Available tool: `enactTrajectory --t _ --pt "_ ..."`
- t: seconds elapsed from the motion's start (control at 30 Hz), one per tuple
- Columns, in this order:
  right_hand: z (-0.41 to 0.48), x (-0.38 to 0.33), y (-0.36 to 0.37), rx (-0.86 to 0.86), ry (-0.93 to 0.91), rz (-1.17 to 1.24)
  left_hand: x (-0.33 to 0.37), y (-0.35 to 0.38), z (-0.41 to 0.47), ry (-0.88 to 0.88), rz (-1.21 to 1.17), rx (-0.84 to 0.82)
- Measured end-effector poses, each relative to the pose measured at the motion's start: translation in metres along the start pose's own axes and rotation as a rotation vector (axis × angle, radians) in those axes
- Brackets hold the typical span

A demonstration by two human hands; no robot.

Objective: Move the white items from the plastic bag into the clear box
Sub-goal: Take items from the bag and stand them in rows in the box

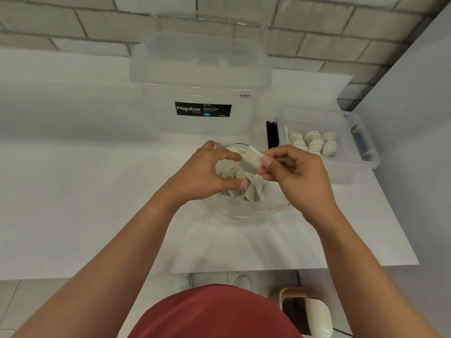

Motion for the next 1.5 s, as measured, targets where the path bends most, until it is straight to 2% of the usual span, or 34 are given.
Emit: enactTrajectory --t 0.07,0.13,0.2,0.3,0.37,0.43,0.5,0.6,0.73,0.77,0.83,0.97,1.1,1.23,1.5 --pt "-0.001 -0.002 -0.001 0.006 0.037 0.124 0.002 0.003 0.001 0.02 -0.068 -0.009" --pt "-0.001 0.001 -0.001 -0.004 0.053 0.129 0.003 0.004 0.003 0.035 -0.124 0.0" --pt "-0.001 0.002 -0.004 0.005 -0.014 -0.075 0.003 0.002 0.004 0.042 -0.063 0.025" --pt "-0.006 -0.006 -0.002 -0.005 -0.309 -0.531 0.008 0.001 0.004 0.094 0.189 -0.033" --pt "-0.007 -0.01 0.006 -0.065 -0.466 -0.735 0.011 0.004 0.001 0.125 0.328 -0.096" --pt "-0.005 -0.007 0.013 -0.104 -0.507 -0.87 0.014 0.005 -0.002 0.151 0.403 -0.115" --pt "-0.002 -0.003 0.015 -0.132 -0.459 -0.906 0.017 0.006 -0.003 0.165 0.42 -0.112" --pt "0.003 0.008 0.002 -0.098 -0.244 -0.717 0.014 0.004 -0.003 0.127 0.342 -0.083" --pt "0.003 0.02 -0.004 -0.072 0.088 0.08 0.009 -0.002 -0.004 0.035 0.079 -0.01" --pt "0.002 0.02 -0.002 -0.084 0.118 0.22 0.009 -0.002 -0.004 0.027 0.012 0.006" --pt "0.0 0.02 0.003 -0.104 0.143 0.353 0.013 -0.001 -0.001 0.038 -0.112 0.027" --pt "0.003 0.022 0.007 -0.107 0.146 0.38 0.013 0.0 0.005 0.049 -0.219 0.07" --pt "0.004 0.014 -0.004 -0.111 0.04 0.109 0.013 0.002 0.01 0.073 -0.088 0.066" --pt "0.01 0.004 -0.009 -0.119 -0.02 -0.012 0.018 0.003 0.013 0.097 -0.038 0.075" --pt "0.009 0.015 -0.011 -0.096 -0.034 -0.11 0.02 0.005 0.011 0.077 -0.082 -0.054"
Point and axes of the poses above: each hand's wrist, its own z-axis towards the middle knuckle, its own y-axis out of the palm, x = y × z, the point moved 5 cm from there along z, towards the middle knuckle, and after that the axes turned 6 degrees about y, right-handed, at the moved point
